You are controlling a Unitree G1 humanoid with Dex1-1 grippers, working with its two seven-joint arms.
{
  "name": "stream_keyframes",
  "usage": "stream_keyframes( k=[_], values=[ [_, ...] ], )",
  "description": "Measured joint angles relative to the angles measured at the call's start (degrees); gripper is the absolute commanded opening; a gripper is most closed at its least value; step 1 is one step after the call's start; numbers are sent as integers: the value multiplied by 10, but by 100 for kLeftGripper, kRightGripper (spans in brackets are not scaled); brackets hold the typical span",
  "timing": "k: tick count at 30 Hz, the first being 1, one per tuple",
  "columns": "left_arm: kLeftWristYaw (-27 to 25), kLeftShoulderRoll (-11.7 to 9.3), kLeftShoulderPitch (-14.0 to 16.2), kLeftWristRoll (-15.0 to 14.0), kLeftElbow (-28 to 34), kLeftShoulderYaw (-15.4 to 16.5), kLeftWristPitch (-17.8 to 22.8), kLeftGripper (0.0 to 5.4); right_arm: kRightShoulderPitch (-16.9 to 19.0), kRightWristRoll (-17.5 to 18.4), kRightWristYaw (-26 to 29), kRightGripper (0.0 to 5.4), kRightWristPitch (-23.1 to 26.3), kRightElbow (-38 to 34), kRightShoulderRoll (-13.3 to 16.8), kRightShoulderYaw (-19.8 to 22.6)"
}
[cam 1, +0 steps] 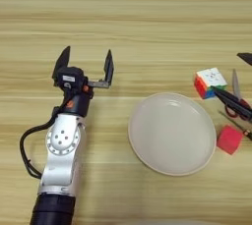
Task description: Move the objects on the table
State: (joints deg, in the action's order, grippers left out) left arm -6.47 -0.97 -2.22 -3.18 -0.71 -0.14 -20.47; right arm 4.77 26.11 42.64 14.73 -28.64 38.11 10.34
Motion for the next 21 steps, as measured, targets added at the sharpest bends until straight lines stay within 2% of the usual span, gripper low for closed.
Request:
stream_keyframes(
  k=[8, 15, 19, 21],
  values=[
    [0, 0, 0, -2, 0, 0, -1, 540, 1, -15, -24, 538, 12, -7, -13, -43],
    [0, 0, 0, -1, 0, 0, -1, 540, -15, -32, -63, 538, 37, 10, -30, -52],
    [0, 0, 0, -1, -1, 0, -1, 540, -35, -43, -110, 538, 62, 28, -55, -54],
    [0, 0, 0, -1, -1, 0, -1, 540, -43, -62, -140, 538, 73, 39, -72, -66]
  ],
)
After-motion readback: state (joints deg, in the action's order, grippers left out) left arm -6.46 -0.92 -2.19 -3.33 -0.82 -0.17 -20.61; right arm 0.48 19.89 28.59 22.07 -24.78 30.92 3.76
